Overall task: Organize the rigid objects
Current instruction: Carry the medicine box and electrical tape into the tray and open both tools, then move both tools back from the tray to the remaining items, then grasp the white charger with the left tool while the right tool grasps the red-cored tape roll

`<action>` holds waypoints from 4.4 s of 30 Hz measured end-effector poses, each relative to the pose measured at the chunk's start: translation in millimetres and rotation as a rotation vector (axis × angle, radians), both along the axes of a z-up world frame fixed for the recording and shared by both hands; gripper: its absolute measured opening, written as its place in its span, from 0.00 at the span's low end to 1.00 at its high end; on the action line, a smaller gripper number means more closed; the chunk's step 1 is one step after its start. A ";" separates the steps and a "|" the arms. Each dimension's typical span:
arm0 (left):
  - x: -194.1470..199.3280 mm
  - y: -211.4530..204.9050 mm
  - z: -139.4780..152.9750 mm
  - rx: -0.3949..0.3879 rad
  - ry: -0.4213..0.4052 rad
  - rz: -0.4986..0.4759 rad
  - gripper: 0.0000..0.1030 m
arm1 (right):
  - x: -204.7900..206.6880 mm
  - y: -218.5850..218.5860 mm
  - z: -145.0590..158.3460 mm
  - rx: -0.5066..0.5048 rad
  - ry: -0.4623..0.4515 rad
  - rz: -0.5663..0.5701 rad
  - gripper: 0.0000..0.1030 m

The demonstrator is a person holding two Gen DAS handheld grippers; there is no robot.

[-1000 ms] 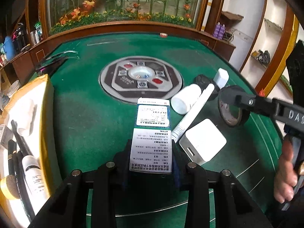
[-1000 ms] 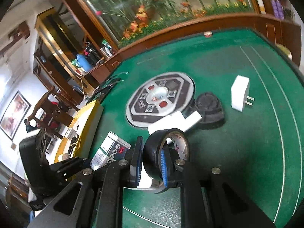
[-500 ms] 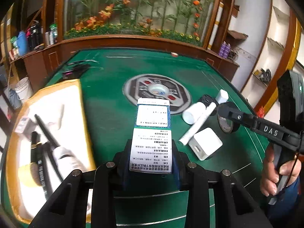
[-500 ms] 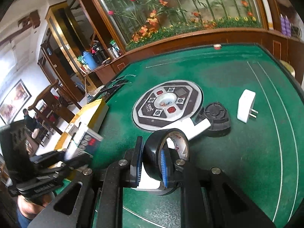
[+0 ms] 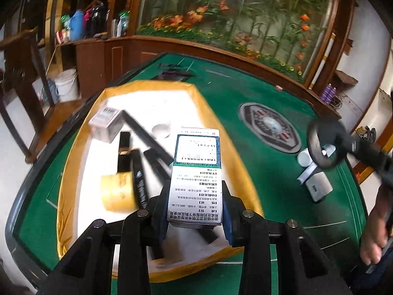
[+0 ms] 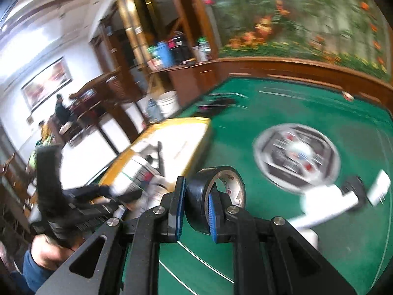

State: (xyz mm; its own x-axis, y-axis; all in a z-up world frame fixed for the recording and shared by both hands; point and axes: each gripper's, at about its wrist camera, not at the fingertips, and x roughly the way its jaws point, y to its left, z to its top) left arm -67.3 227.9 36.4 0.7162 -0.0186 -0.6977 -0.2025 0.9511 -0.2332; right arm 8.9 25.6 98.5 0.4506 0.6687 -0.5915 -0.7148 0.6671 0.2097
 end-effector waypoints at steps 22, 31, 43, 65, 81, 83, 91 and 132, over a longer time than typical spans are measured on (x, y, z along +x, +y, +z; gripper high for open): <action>0.6 12.3 -25.5 -0.008 0.050 0.016 0.36 | 65.0 168.6 -62.3 -0.196 0.234 0.075 0.16; -1.0 9.2 -22.1 -0.003 0.054 0.018 0.37 | 58.5 164.2 -57.9 -0.193 0.206 0.102 0.47; -11.7 6.5 -6.4 0.016 0.019 0.036 0.47 | 22.0 87.4 -4.3 -0.107 -0.077 0.083 0.47; 33.6 -165.6 9.9 0.052 0.000 -0.479 0.84 | 96.4 -186.1 -57.3 0.125 0.308 -0.346 0.59; 103.6 -222.7 -12.0 0.166 0.076 -0.633 0.63 | 93.6 -187.5 -57.8 0.122 0.341 -0.342 0.59; 93.9 -220.6 -12.4 0.168 0.072 -0.625 0.63 | 93.3 -187.2 -56.9 0.115 0.337 -0.343 0.59; 48.9 -168.2 -26.3 0.076 0.126 -0.488 0.63 | 85.3 -168.6 -59.4 0.067 0.321 -0.273 0.61; 22.9 -146.7 -11.1 0.094 0.077 -0.460 0.63 | 36.6 -93.7 -86.1 -0.307 0.090 -0.053 0.59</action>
State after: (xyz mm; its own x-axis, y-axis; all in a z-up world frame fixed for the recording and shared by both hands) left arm -44.4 81.1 25.3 0.5945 -0.2560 -0.7622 0.2312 0.9623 -0.1429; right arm 45.5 -68.1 12.4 0.4169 0.4299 -0.8009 -0.6652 0.7447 0.0535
